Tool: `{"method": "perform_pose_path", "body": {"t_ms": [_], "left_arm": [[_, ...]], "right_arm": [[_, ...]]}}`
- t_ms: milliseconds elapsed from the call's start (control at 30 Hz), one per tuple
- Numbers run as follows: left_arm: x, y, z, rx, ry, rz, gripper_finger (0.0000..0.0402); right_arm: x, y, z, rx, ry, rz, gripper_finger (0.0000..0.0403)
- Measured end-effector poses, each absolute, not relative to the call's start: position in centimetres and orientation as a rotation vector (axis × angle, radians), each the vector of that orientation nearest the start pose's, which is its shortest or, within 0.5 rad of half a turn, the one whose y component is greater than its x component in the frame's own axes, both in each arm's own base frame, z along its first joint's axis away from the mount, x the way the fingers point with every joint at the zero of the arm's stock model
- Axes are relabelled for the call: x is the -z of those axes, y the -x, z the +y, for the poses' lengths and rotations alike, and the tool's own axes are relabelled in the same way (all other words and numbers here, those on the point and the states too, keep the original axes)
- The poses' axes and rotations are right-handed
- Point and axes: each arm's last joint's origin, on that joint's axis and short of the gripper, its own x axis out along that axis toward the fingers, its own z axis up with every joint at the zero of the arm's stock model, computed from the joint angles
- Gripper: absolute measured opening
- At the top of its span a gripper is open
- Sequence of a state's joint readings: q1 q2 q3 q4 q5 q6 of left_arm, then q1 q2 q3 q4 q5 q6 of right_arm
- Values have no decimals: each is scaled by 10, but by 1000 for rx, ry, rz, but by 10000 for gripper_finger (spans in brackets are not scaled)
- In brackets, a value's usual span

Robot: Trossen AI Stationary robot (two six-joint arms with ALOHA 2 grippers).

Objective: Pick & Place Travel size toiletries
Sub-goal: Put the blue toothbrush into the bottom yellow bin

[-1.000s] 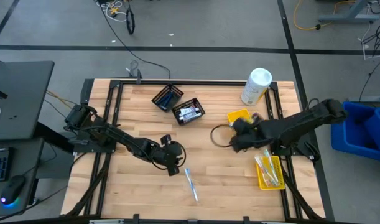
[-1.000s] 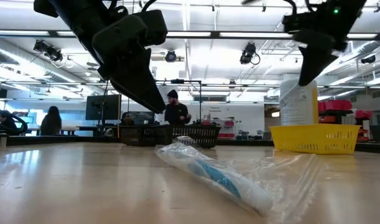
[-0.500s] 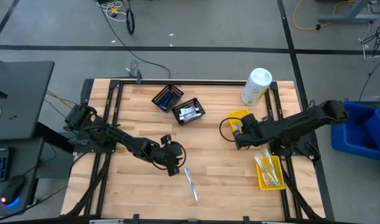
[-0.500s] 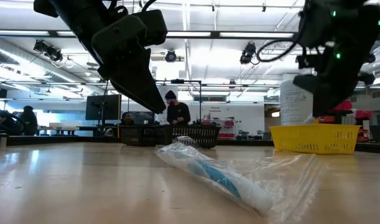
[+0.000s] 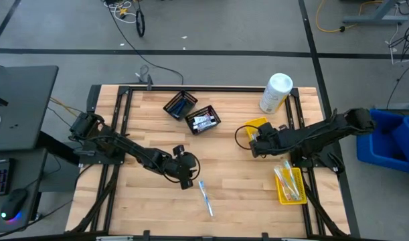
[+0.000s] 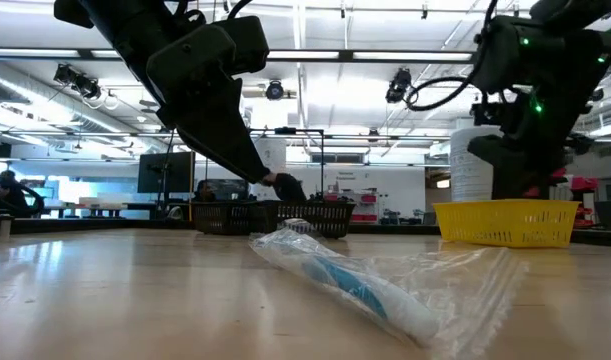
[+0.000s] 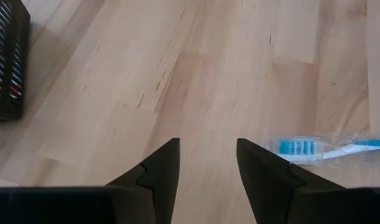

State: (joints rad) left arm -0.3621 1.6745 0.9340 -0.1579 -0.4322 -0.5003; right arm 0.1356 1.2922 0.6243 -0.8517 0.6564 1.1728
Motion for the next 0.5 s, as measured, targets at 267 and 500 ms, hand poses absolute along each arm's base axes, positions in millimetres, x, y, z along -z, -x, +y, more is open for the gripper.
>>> {"method": "perform_pose_path", "body": {"t_ms": [267, 500], "left_arm": [[-172, -310, -104, -268, 124, 783, 167], [-171, -310, -107, -201, 103, 809, 167]], "right_arm": [[-192, -212, 14, 958, -338, 833, 219], [-211, -247, 29, 642, -473, 631, 238]]}}
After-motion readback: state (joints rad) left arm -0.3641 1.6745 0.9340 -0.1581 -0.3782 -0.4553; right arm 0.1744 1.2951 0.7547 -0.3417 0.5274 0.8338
